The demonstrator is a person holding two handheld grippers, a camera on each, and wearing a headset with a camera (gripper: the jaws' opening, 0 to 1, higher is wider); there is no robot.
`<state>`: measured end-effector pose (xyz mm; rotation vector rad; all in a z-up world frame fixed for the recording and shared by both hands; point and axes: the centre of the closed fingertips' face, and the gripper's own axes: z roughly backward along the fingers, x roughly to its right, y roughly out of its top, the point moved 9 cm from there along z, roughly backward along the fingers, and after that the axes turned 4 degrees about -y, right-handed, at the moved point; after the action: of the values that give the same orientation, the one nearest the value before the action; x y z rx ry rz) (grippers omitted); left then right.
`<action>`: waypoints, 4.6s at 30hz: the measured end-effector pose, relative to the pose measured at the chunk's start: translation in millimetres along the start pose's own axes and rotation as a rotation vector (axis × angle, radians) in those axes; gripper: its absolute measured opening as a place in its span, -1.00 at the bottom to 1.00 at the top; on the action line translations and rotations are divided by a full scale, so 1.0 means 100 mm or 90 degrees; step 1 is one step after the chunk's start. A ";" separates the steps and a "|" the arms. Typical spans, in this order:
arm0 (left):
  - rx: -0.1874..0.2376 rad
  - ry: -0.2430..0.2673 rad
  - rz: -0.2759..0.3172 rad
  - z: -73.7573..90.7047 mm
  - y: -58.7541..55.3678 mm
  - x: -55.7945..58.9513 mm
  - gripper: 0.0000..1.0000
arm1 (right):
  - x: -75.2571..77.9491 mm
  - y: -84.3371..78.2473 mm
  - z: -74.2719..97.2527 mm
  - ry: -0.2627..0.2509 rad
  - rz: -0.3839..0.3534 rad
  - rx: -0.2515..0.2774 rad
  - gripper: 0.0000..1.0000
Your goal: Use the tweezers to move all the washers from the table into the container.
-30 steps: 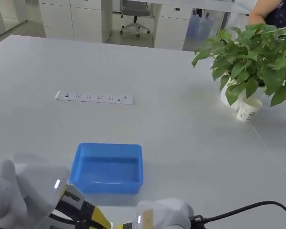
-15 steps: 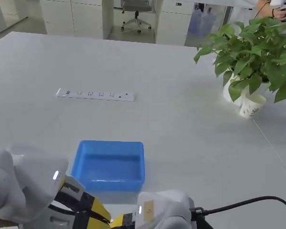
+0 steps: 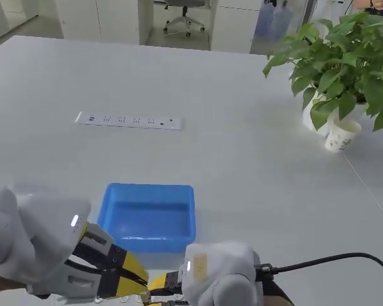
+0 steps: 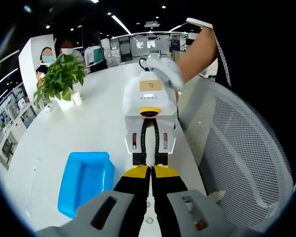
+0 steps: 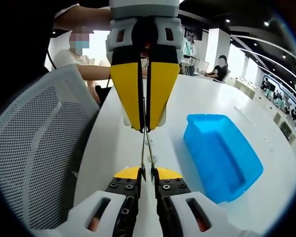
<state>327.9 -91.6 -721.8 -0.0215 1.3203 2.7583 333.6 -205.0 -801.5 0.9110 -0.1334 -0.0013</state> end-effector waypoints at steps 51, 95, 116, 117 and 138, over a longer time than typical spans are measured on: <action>0.010 -0.018 0.023 -0.02 -0.08 -0.23 -0.91 | 0.11 -0.04 -0.06 -0.002 -0.028 0.002 -0.75; 0.002 -0.026 0.021 -0.03 -0.06 -0.25 -0.91 | 0.11 -0.03 -0.07 -0.012 -0.065 -0.015 -0.84; 0.000 -0.023 0.018 0.08 0.03 -0.22 -0.91 | 0.09 0.07 0.00 -0.009 -0.063 -0.007 -0.84; 0.000 -0.023 0.019 0.09 0.04 -0.22 -0.91 | 0.09 0.09 0.00 -0.009 -0.064 -0.006 -0.84; 0.017 -0.005 0.014 0.37 0.24 -0.31 -0.91 | 0.25 0.38 0.16 -0.015 -0.043 0.003 -0.84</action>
<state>358.1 -80.1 -678.2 0.0046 1.3632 2.7561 354.6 -196.4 -759.1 0.9199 -0.1251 -0.0743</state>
